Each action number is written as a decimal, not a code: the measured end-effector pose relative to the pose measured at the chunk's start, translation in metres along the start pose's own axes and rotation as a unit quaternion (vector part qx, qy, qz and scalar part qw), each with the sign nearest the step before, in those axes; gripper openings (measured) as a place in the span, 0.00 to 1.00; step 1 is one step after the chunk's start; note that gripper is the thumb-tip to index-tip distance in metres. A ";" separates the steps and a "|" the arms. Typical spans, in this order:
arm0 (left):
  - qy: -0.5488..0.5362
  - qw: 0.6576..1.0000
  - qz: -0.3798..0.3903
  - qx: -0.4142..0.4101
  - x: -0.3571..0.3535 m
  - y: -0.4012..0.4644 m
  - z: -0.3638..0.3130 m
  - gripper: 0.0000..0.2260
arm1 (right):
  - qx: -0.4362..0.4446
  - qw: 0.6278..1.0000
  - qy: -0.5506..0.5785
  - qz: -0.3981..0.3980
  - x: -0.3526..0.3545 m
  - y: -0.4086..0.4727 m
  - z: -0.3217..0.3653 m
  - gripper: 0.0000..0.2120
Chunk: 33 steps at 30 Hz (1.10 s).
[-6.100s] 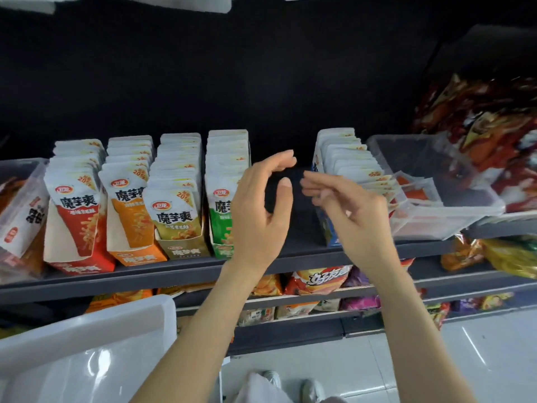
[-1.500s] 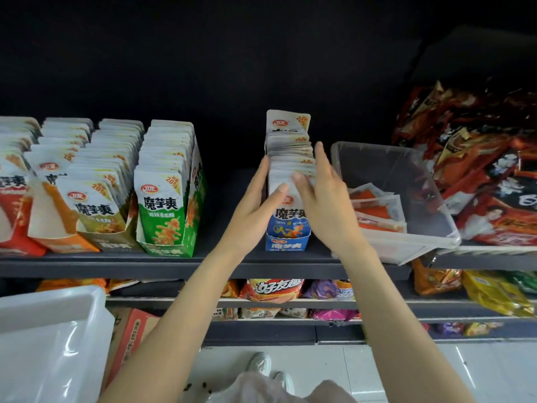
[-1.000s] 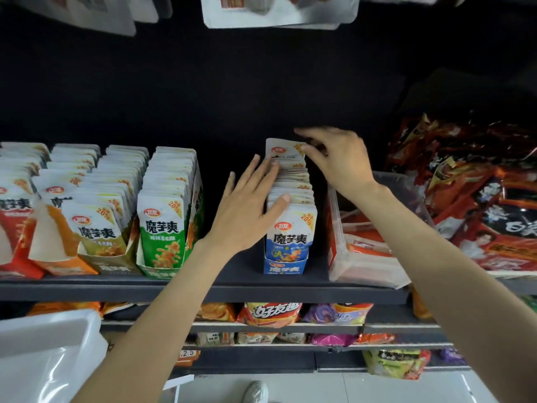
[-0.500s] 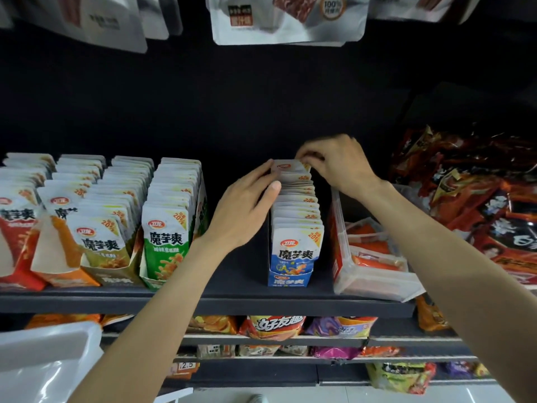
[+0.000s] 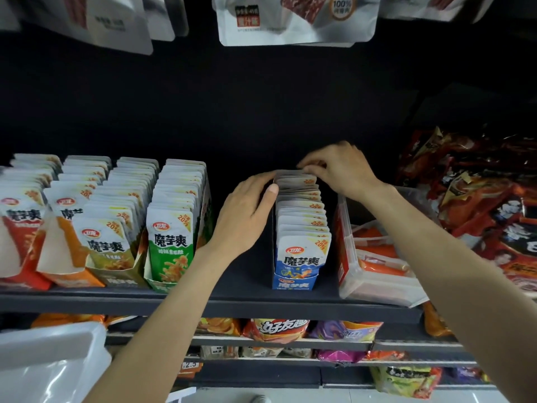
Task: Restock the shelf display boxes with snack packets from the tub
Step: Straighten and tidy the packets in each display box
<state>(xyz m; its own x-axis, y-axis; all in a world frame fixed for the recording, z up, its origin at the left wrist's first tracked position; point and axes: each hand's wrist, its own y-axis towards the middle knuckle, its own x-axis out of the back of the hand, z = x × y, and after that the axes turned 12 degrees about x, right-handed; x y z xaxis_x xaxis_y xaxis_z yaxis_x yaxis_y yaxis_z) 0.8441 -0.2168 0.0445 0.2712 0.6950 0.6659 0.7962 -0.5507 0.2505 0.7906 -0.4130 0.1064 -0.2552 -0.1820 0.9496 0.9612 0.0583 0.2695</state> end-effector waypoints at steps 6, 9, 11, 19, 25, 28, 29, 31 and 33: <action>0.044 0.988 0.126 -0.072 0.000 -0.002 -0.015 0.29 | -0.095 0.959 0.208 -0.167 0.005 -0.057 0.037 0.18; 0.148 0.971 0.179 -0.060 -0.005 0.012 -0.019 0.29 | -0.118 0.944 0.289 -0.112 -0.003 -0.082 0.061 0.23; 0.184 0.963 0.193 -0.041 -0.006 0.026 -0.020 0.27 | -0.100 0.955 0.276 -0.038 -0.018 -0.081 0.063 0.26; 0.051 0.989 0.140 -0.021 -0.007 0.037 -0.007 0.24 | -0.108 0.983 0.150 -0.018 -0.051 -0.041 0.047 0.27; -0.021 0.991 0.128 0.028 -0.007 0.027 0.005 0.25 | -0.101 0.994 0.021 -0.029 -0.046 -0.035 0.039 0.25; -0.125 0.975 0.157 0.093 -0.009 0.030 0.000 0.25 | -0.094 0.995 0.040 -0.023 -0.041 -0.032 0.036 0.23; -0.145 0.970 0.166 0.099 -0.011 0.030 -0.001 0.26 | -0.092 0.993 0.071 -0.019 -0.040 -0.031 0.037 0.24; -0.143 0.972 0.163 0.093 -0.014 0.028 -0.003 0.26 | -0.106 0.985 0.135 0.011 -0.037 -0.030 0.043 0.25; -0.129 0.976 0.148 0.090 -0.016 0.025 -0.003 0.26 | -0.148 0.971 0.183 0.045 -0.034 -0.028 0.053 0.24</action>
<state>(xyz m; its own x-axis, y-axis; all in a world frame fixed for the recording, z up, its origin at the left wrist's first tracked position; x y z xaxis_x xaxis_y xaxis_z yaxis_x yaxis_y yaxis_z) 0.8580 -0.2433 0.0427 0.6133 0.6237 0.4846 0.7376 -0.6717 -0.0689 0.7668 -0.3565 0.0749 -0.1661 -0.5294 0.8320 0.9797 -0.1844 0.0782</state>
